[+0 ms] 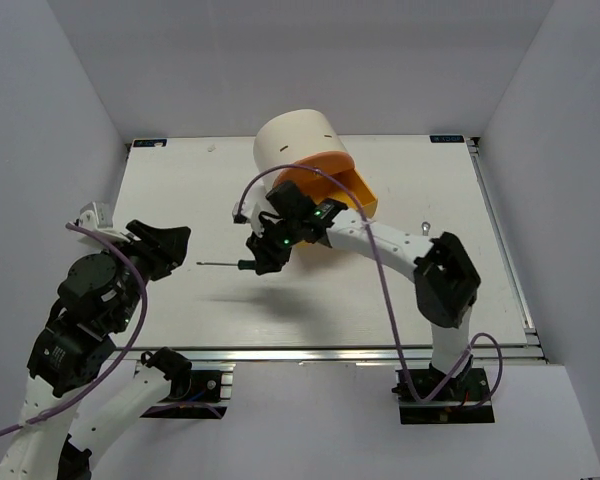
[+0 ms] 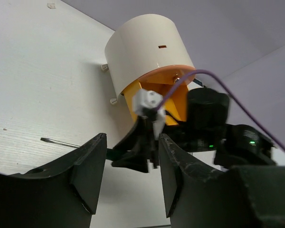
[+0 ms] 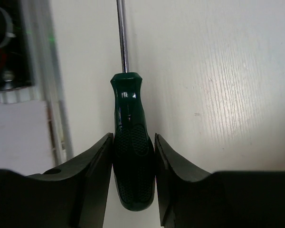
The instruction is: Sort the tools into containers
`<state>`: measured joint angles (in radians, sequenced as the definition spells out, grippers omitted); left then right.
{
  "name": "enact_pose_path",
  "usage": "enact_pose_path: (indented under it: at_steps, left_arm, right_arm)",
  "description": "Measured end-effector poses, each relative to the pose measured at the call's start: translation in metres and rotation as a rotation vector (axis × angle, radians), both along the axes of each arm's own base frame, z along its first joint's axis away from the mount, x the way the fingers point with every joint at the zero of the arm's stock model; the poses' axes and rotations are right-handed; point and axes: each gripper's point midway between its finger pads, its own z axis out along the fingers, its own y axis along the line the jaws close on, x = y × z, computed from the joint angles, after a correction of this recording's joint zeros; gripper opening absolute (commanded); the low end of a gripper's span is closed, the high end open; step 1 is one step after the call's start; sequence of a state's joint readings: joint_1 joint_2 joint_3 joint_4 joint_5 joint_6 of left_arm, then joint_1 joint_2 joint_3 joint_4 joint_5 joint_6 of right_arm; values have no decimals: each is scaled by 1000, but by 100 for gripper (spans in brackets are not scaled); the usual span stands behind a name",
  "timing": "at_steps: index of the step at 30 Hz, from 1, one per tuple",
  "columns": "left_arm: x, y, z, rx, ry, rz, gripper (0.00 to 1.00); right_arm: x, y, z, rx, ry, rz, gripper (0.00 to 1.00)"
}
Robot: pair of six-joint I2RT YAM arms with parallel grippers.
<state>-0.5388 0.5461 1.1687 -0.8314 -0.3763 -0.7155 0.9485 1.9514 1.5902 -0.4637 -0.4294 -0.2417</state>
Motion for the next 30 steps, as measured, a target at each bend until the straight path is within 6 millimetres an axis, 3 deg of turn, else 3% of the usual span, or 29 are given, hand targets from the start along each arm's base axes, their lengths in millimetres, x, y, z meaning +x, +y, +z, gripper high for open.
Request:
enact_pose_path:
  at_steps: [6, 9, 12, 14, 18, 21, 25, 30]
  left_arm:
    - [-2, 0, 5, -26, -42, -6, 58]
    - [-3, 0, 7, -37, -60, -11, 58]
    - [-1, -3, 8, -45, -71, -20, 58]
    - [2, -7, 4, -45, -70, -28, 58]
    - [10, -18, -9, -40, -54, -56, 59]
    - [18, -26, -17, -29, -36, -77, 60]
    - [29, -37, -24, -10, -17, -102, 60]
    - [38, -49, -31, 3, -5, -135, 61]
  right_arm:
    - [-20, -21, 88, 160, -25, 78, 0]
    - [-23, -34, 117, 201, -75, 88, 0]
    - [-5, -56, 136, 217, -147, 60, 0]
    - [26, -80, 139, 205, -213, 11, 0]
    - [100, -151, 129, 91, -316, -121, 0]
    - [139, -195, 124, 7, -384, -163, 0]
    - [161, -223, 113, -76, -433, -135, 0]
    - [168, -228, 86, -149, -436, -49, 0]
